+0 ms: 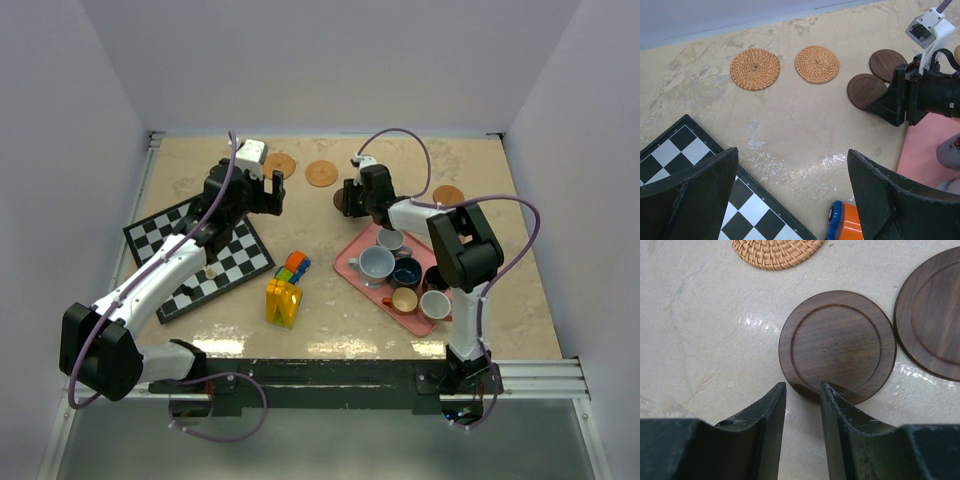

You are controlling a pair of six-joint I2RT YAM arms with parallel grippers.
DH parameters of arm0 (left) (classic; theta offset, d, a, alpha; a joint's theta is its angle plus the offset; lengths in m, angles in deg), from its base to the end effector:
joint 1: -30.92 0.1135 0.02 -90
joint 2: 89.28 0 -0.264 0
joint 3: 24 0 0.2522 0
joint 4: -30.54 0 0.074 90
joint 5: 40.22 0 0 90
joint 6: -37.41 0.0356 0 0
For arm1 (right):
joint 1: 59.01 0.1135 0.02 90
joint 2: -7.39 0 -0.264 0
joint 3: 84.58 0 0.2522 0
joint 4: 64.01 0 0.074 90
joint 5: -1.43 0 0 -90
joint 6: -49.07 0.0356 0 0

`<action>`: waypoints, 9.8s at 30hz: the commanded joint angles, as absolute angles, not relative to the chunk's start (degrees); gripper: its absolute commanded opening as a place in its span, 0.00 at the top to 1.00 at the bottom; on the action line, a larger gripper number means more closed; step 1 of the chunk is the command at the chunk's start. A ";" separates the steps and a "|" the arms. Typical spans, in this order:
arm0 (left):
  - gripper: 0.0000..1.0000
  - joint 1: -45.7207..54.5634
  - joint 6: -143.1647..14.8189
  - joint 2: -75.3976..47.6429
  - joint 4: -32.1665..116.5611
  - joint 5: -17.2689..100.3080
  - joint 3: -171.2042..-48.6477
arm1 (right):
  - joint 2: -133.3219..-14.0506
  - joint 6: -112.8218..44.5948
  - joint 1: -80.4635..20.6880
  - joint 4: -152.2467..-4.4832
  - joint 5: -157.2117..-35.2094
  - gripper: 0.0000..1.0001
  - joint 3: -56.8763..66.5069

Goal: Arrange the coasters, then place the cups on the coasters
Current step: Move the coaster to the center of the board.

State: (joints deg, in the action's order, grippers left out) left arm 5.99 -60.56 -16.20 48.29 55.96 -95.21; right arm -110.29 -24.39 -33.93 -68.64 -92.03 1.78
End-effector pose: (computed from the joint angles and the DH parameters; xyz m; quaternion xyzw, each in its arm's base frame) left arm 0.2721 -0.1223 0.3211 0.0896 0.8117 -0.1207 0.5644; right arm 0.4037 0.1913 0.1519 -0.0800 0.8869 0.1865 0.4150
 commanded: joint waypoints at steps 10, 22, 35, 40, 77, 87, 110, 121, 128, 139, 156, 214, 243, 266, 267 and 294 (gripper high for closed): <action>0.06 5.52 -60.59 -16.77 46.23 56.90 -95.50 | -110.29 -25.63 -32.91 -80.49 -91.38 0.59 9.33; 0.05 5.61 -59.28 -17.04 45.27 58.31 -94.10 | -110.38 -25.72 -34.31 -82.87 -91.65 0.50 15.40; 0.05 5.61 -54.97 -20.55 33.50 58.57 -86.54 | -113.80 -29.93 -40.47 -82.95 -88.75 0.32 19.44; 0.05 5.52 -54.61 -19.76 30.86 58.39 -84.78 | -118.11 -32.49 -40.73 -87.43 -83.57 0.14 25.50; 0.04 5.61 -55.23 -16.95 29.97 58.92 -84.78 | -125.42 -31.61 -43.19 -95.70 -77.15 0.09 28.77; 0.04 5.61 -56.02 -17.39 30.15 58.83 -84.60 | -119.79 -29.59 -44.69 -93.42 -76.97 0.18 18.66; 0.04 5.61 -56.37 -18.71 30.33 59.19 -84.60 | -116.62 -29.41 -48.55 -92.97 -80.31 0.43 17.86; 0.04 5.61 -56.81 -18.53 30.15 58.83 -84.51 | -114.16 -29.68 -49.78 -93.41 -79.17 0.49 12.77; 0.04 5.61 -57.16 -18.53 30.15 58.39 -84.34 | -112.31 -29.59 -51.37 -93.41 -77.93 0.52 10.31; 0.04 5.61 -57.43 -18.62 30.15 58.13 -84.34 | -111.00 -30.38 -52.51 -93.68 -76.26 0.59 8.37; 0.04 5.52 -57.78 -18.53 29.97 57.60 -84.34 | -108.45 -31.09 -52.77 -94.29 -76.00 0.65 3.45; 0.04 5.52 -57.87 -19.06 29.97 58.92 -83.99 | -94.30 -25.46 -62.00 -92.45 -82.42 0.31 -3.39; 0.04 4.99 -57.34 -19.67 30.50 59.89 -83.90 | -94.65 -27.39 -70.09 -87.70 -90.40 0.47 -15.53; 0.04 4.99 -57.60 -19.85 30.50 59.62 -83.90 | -97.90 -23.26 -62.27 -84.45 -92.09 0.55 -15.54; 0.04 4.99 -57.60 -19.85 30.50 59.62 -83.90 | -97.99 -23.00 -62.18 -84.36 -91.65 0.55 -15.54; 0.04 4.99 -57.52 -20.73 30.59 60.06 -83.72 | -97.11 -23.79 -63.85 -87.70 -80.31 0.67 -15.45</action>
